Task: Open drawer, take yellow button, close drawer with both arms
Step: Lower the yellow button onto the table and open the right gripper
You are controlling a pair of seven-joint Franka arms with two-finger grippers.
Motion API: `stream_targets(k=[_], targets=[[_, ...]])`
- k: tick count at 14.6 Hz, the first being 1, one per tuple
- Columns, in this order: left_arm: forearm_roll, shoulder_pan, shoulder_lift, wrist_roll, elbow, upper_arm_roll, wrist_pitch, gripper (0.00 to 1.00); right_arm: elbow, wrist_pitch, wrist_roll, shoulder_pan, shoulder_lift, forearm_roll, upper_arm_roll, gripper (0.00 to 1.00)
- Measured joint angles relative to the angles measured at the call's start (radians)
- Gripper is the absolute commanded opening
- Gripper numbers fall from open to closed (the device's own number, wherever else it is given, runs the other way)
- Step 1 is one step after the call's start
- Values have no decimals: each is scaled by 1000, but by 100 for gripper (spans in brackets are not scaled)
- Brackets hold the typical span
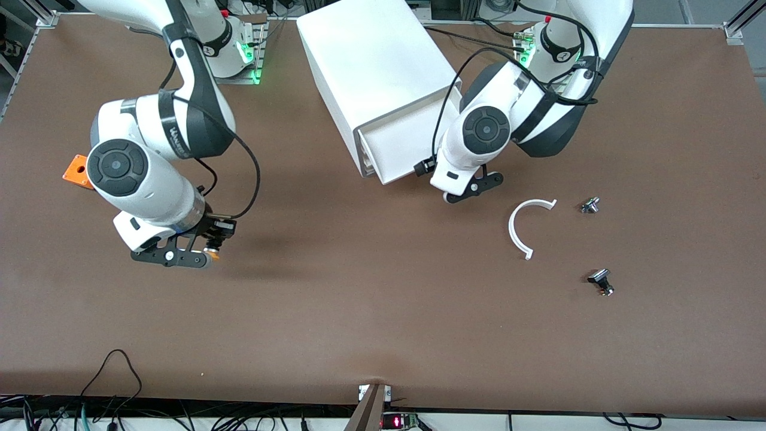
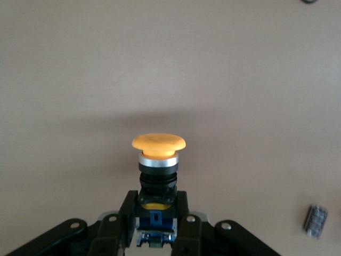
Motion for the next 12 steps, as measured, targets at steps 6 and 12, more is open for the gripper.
stream_targets(k=[6,12], targets=[[1,-9,-12,-18,-26,-40,-12,100,-397,449,-171,-10,-37,67,-80,0],[1,-18,-27,-60,-47,-123,-64,100,-513,568,-462,-100,-1,323,-84,0]])
